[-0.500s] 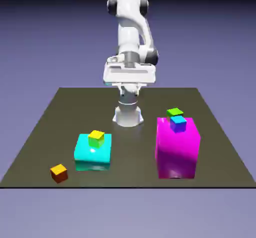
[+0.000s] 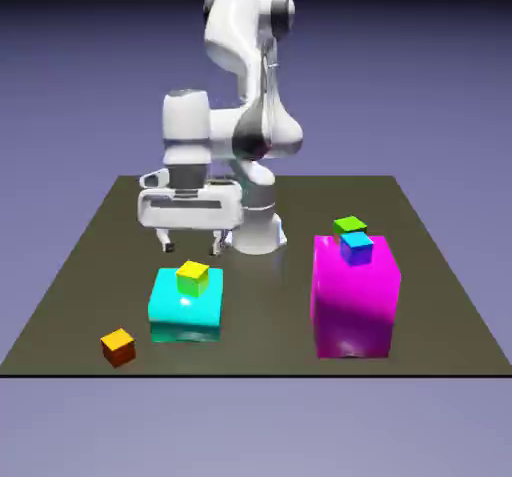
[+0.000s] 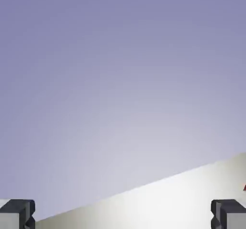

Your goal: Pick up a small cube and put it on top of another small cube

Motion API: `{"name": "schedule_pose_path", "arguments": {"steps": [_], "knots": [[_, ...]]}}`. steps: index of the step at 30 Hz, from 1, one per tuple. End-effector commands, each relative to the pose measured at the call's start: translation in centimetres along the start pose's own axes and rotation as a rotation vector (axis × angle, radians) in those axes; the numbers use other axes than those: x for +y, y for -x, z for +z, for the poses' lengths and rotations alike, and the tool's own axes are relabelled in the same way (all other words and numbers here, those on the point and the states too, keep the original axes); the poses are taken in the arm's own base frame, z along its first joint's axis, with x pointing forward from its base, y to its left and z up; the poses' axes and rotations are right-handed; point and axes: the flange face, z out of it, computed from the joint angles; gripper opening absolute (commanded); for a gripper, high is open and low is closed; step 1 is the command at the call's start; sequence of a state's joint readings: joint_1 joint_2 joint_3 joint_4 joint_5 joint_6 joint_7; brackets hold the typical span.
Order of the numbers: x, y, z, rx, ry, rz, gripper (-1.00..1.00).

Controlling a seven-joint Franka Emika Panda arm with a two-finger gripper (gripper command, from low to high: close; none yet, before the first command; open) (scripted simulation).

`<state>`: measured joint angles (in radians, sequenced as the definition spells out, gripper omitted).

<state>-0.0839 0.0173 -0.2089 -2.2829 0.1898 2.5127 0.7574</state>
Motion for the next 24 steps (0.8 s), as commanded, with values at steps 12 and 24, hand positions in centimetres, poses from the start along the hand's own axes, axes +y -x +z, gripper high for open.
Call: {"name": "schedule_pose_path", "arguments": {"steps": [12, 24], "knots": [[3.8, -11.5, 10.3, -0.223, 0.285, 0.284, 0.0], [9.7, -16.9, 19.9, -0.375, 0.486, 0.456, 0.0]]}}
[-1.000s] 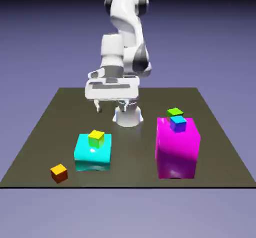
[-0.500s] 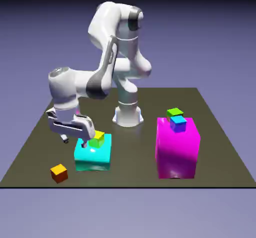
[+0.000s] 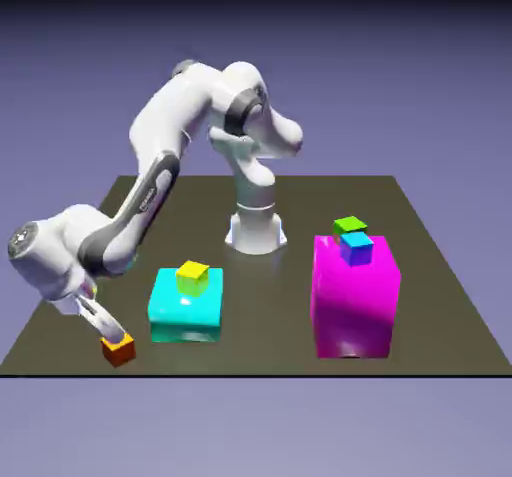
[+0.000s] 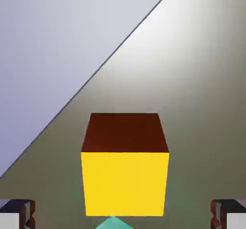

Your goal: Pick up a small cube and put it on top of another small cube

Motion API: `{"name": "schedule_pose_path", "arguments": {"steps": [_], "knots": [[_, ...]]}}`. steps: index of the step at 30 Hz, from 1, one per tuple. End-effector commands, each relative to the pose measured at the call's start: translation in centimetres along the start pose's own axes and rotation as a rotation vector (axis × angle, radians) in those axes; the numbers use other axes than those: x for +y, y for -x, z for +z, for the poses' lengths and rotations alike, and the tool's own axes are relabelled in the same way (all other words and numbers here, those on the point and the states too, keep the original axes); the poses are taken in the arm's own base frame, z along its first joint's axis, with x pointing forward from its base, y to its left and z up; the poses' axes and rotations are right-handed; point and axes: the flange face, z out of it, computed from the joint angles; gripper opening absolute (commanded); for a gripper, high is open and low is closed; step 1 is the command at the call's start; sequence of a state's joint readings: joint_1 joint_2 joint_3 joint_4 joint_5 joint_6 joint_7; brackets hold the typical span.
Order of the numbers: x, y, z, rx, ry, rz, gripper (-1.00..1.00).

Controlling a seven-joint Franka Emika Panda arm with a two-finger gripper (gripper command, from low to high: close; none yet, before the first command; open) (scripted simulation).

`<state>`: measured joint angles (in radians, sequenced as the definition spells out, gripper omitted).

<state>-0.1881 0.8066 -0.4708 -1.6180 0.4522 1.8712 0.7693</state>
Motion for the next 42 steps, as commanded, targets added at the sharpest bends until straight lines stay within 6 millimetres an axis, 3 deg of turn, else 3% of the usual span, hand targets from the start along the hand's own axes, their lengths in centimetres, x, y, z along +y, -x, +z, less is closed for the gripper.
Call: {"name": "schedule_pose_path", "arguments": {"steps": [1, 2, 3, 4, 5, 8, 13, 15, 18, 23, 28, 30, 35, 36, 37, 42], "knots": [[-0.2, -0.2, 2.2, 0.0, 0.0, 0.0, 0.0], [-0.3, -0.4, 4.4, 0.001, 0.0, 0.001, 0.0], [-0.3, -0.4, 4.6, 0.001, 0.0, 0.001, 0.0], [-0.3, -0.4, 4.6, 0.001, 0.0, 0.001, -1.0], [-0.3, -0.4, 4.6, 0.001, 0.0, 0.001, -1.0], [0.3, 0.2, -2.1, 0.001, 0.0, 0.001, -1.0], [-3.5, 17.3, -3.9, 0.046, 0.119, -0.452, -1.0], [-3.7, 24.5, -4.4, 0.081, 0.171, -0.635, -1.0], [-2.4, 35.1, -5.1, 0.151, 0.256, -0.907, -1.0], [3.6, 51.5, -5.7, 0.322, 0.409, -1.341, -1.0], [13.7, 65.1, -5.7, 0.569, 0.576, -1.73, -1.0], [14.2, 65.6, -5.7, 0.583, 0.584, -1.747, -1.0], [13.2, 61.8, -0.1, 0.583, 0.584, -1.747, -1.0], [13.2, 61.8, -0.1, 0.583, 0.584, -1.747, 1.0], [13.2, 61.8, -0.1, 0.583, 0.584, -1.747, 1.0], [14.2, 65.6, -5.7, 0.583, 0.584, -1.747, 1.0]]}}
